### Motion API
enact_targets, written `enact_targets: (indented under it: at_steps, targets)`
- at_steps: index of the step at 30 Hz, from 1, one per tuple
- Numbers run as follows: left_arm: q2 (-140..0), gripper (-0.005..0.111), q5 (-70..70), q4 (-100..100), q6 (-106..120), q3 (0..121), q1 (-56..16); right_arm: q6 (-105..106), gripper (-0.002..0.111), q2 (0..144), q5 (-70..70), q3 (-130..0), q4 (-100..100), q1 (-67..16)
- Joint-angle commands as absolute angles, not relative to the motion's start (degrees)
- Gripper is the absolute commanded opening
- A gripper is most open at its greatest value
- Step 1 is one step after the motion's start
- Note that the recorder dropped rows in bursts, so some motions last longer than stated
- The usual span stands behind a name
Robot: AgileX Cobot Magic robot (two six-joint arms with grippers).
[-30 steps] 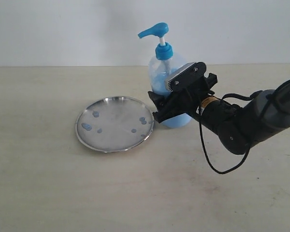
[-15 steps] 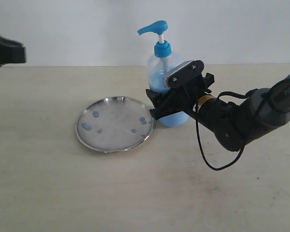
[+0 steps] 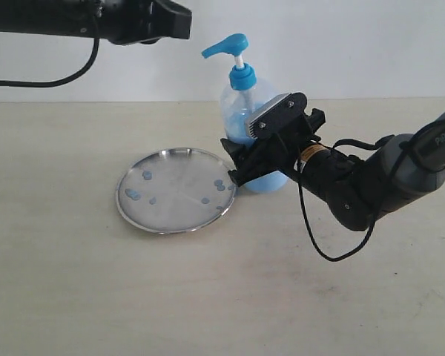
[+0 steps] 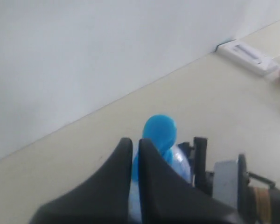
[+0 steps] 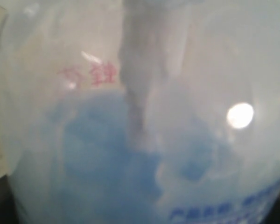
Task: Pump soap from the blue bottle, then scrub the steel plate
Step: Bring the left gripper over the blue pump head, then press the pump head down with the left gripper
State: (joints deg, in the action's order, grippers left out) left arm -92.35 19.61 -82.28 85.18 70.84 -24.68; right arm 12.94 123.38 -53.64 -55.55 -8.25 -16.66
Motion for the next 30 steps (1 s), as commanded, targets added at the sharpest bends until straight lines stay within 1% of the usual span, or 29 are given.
enact_targets:
  at_steps: [1, 16, 30]
  targets:
    - [-92.75, 0.004, 23.65, -98.00, 97.66, 73.55, -25.20, 14.97, 0.000, 124.06, -50.09, -55.47, -8.18, -16.69]
    - [-101.87, 0.004, 26.85, -99.95, 103.79, 75.33, -25.31, 14.97, 0.000, 124.06, -48.24, -55.47, -8.18, -16.69]
    - [-102.79, 0.004, 27.21, -99.95, 105.14, 77.34, -25.31, 14.97, 0.000, 124.06, -48.13, -55.47, -8.18, -16.69]
